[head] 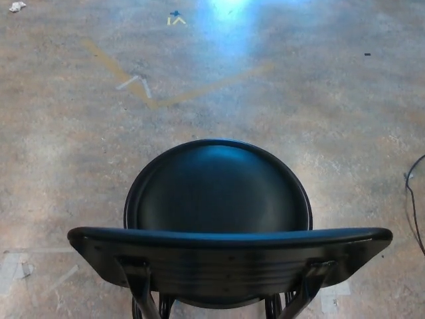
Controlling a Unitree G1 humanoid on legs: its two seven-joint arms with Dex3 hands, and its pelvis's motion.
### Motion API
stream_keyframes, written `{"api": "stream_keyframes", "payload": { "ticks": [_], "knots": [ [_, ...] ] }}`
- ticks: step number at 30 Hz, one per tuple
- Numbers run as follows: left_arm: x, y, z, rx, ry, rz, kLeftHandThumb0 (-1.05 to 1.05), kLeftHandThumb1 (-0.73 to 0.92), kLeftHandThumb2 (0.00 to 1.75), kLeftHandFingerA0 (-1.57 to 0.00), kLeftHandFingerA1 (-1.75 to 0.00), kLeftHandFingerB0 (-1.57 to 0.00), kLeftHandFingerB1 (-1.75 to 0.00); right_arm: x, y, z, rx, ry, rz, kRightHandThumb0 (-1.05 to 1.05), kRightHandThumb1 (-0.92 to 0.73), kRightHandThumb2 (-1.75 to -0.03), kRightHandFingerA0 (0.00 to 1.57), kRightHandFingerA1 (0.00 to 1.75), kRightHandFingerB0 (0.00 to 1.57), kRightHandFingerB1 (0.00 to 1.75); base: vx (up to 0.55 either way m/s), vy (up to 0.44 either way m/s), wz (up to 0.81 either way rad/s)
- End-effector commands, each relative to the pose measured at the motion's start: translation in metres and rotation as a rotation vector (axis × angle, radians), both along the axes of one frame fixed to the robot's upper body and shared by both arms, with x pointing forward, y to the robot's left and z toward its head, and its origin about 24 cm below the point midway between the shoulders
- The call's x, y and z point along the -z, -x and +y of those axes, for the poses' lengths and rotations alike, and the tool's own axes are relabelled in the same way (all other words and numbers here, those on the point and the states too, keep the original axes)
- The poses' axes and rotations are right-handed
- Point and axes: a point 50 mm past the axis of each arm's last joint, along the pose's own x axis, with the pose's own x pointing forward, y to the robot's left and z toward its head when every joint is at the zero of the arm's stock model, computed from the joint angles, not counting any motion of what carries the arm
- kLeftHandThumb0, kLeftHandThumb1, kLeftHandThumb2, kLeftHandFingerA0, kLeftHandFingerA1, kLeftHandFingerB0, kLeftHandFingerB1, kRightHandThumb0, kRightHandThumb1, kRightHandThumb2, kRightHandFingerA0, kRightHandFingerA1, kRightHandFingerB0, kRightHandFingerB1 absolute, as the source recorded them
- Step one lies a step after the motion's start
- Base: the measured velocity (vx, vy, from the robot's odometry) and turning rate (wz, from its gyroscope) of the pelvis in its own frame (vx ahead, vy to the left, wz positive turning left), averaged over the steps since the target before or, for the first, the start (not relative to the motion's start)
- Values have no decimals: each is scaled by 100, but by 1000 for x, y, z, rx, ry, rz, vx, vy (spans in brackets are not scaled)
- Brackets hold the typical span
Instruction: Use the right hand to rotate the back of the chair to its left.
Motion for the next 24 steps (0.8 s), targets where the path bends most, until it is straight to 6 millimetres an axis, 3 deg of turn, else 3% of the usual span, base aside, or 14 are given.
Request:
{"api": "stream_keyframes", "payload": {
  "ticks": [1,2,4,5,9,15,16,18,19,20,21,22,23,24],
  "knots": [
    [0,4,2,22,-23,5,-47,73,62,-67,-52,-62,-46,-1,2,-3,38,-9,-38,-70,-90,-69,18,30,6,18,0,0,0],
    [0,4,3,28,-28,3,-47,73,62,-68,-52,-63,-46,-1,3,-3,54,-15,-49,-75,-74,-99,11,42,5,26,0,0,0],
    [0,4,3,24,-28,5,-47,72,62,-67,-51,-62,-45,-3,1,-5,57,-6,-69,-71,-72,-108,3,36,2,27,0,0,0],
    [0,4,4,13,-22,3,-47,74,62,-68,-50,-62,-45,-7,-5,-9,68,-1,-104,-87,-77,-107,8,19,7,12,0,0,0],
    [0,5,4,-11,-12,-3,-46,73,62,-67,-50,-63,-45,-19,-22,-17,100,-12,-207,-94,-70,-105,0,5,0,4,0,0,0],
    [0,5,4,-3,-21,-1,-47,72,62,-68,-50,-63,-45,-37,-41,-26,74,-5,-352,-94,-69,-105,0,7,0,5,0,0,0],
    [0,4,3,-13,-12,-12,-46,72,62,-68,-53,-64,-47,-60,-64,-31,-9,10,-514,-97,-60,-94,0,0,0,0,0,0,0],
    [0,3,2,-18,-8,-17,-46,72,62,-68,-53,-64,-47,-71,-72,-33,-48,17,-584,-97,-60,-94,0,0,0,0,0,0,0],
    [0,3,2,-21,-5,-17,-46,72,61,-68,-52,-64,-47,-76,-76,-34,-66,23,-602,-96,-74,-63,0,0,0,0,0,0,0],
    [-1,1,2,-13,-3,-16,-47,72,61,-68,-52,-64,-47,-92,-86,-30,-151,55,-692,-101,-62,-100,0,0,0,0,0,0,0],
    [-1,1,2,-9,-3,-15,-47,72,61,-68,-52,-64,-47,-98,-89,-28,-185,66,-728,-101,-62,-100,0,0,0,0,0,0,0],
    [-1,1,2,-19,-2,-19,-46,73,62,-69,-53,-63,-47,-102,-91,-27,-210,72,-753,-96,-75,-62,0,0,0,0,0,0,0],
    [0,1,2,-26,-2,-22,-46,73,62,-69,-53,-63,-47,-106,-92,-26,-229,76,-772,-96,-75,-62,0,0,0,0,0,0,0],
    [0,1,2,-19,-5,-16,-47,74,62,-67,-50,-62,-45,-113,-95,-23,-269,76,-804,-100,-58,-96,0,0,0,0,0,0,0]
  ]
}}
